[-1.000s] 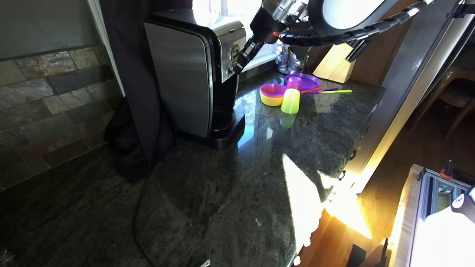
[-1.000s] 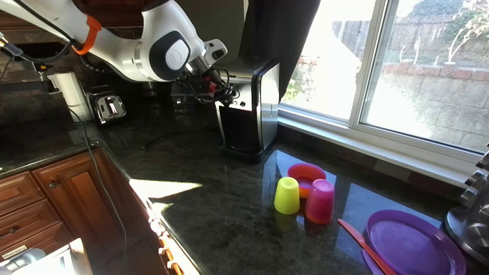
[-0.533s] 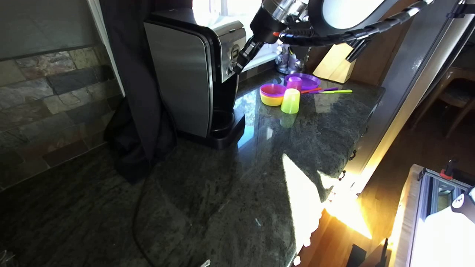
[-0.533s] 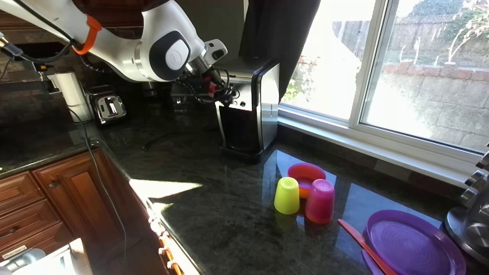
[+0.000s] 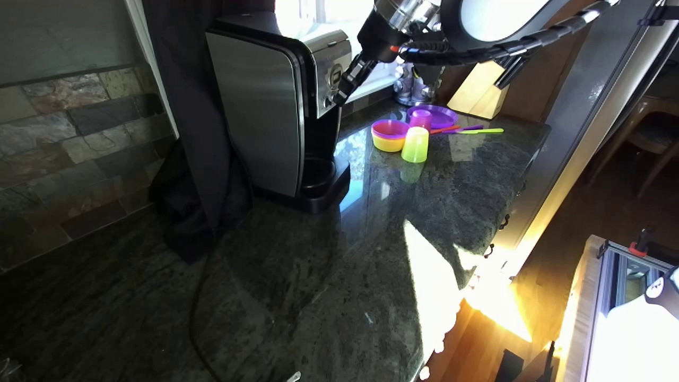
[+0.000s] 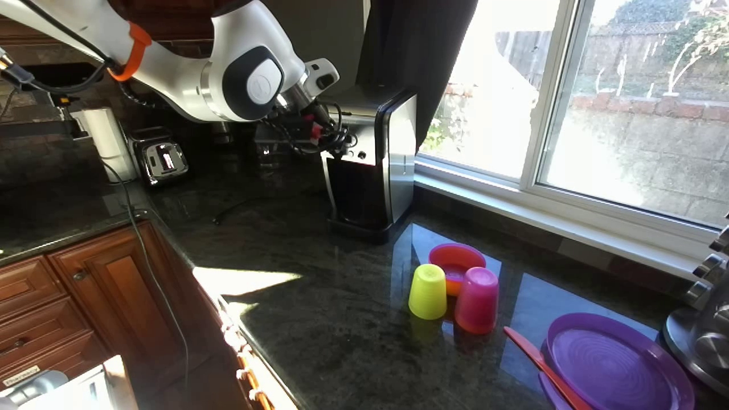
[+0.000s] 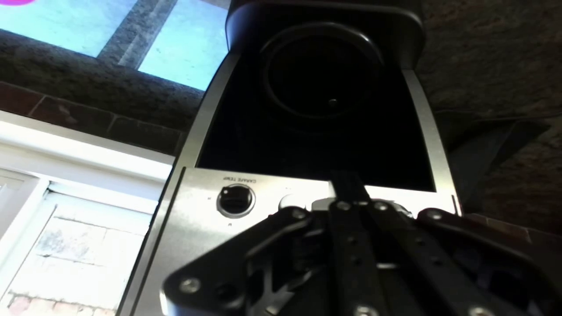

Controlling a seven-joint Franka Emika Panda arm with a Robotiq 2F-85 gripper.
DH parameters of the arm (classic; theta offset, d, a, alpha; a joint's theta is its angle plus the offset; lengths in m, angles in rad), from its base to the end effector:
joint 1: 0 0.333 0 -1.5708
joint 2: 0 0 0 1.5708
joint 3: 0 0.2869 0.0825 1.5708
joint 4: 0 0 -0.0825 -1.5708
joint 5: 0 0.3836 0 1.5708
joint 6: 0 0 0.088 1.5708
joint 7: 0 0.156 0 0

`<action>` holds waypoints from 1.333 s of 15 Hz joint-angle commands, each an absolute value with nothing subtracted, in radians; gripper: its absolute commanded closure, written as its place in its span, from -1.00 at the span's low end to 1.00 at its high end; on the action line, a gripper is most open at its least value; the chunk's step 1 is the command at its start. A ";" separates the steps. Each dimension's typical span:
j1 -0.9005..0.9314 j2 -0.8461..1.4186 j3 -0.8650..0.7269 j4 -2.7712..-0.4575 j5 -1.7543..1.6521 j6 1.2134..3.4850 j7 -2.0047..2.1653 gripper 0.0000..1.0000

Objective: Press a button on the coffee maker

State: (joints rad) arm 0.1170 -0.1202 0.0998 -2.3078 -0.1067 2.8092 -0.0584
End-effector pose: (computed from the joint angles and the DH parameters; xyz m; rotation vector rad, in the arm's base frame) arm 0.5563 0.1264 0.3970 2.9142 0.5424 0.9558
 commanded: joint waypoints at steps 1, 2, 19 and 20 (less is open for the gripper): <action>0.113 -0.128 0.105 -2.307 -0.096 2.795 -0.046 1.00; 0.113 -0.130 0.105 -2.308 -0.094 2.787 -0.047 1.00; 0.117 -0.202 0.100 -2.293 -0.036 2.520 -0.045 0.47; 0.114 -0.210 0.100 -2.292 -0.038 2.506 -0.036 0.34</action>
